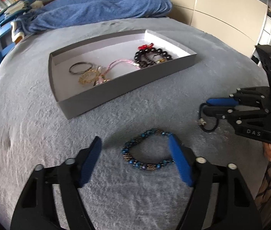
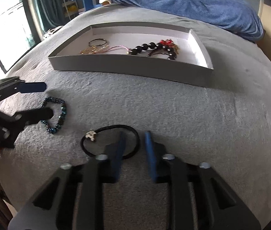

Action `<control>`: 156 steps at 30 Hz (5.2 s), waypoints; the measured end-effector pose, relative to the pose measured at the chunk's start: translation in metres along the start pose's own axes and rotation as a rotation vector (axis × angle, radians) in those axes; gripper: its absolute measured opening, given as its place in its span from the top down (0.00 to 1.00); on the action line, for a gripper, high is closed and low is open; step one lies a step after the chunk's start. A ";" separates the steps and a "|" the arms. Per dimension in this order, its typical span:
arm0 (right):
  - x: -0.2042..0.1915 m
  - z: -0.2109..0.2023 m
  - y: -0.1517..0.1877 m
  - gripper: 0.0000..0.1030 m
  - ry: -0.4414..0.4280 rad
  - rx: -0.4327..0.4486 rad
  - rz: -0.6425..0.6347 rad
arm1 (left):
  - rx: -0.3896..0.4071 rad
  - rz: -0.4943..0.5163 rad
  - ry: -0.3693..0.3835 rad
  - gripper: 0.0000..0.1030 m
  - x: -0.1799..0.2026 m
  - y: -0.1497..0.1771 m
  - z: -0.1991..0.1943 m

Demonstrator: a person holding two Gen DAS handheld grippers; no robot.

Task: Organize jewelry

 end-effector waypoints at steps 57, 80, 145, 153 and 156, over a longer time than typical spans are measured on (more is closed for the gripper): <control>0.038 -0.060 -0.084 0.97 0.016 0.292 0.103 | 0.285 -0.022 0.105 0.93 0.011 -0.100 -0.070; 0.028 0.015 -0.159 0.97 -0.038 0.191 0.033 | 0.225 -0.095 0.037 0.93 -0.023 -0.133 -0.011; 0.037 -0.040 -0.051 0.06 0.169 0.430 0.118 | 0.494 -0.183 -0.186 0.06 -0.010 -0.038 -0.053; 0.036 -0.053 -0.041 0.06 0.172 0.512 0.124 | 0.524 -0.236 -0.160 0.05 -0.017 -0.033 -0.062; 0.036 -0.058 -0.037 0.06 0.177 0.532 0.133 | 0.520 -0.244 -0.149 0.05 -0.018 -0.030 -0.063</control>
Point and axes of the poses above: each gripper's, at about its wrist camera, not at the fingertips, and z roughly the way its jaws point, x to its right, y to its underside, the point moved 6 cm from there along z, roughly the way its jaws point, and after that the axes turned 15 degrees about -z, right-handed, at the moved point
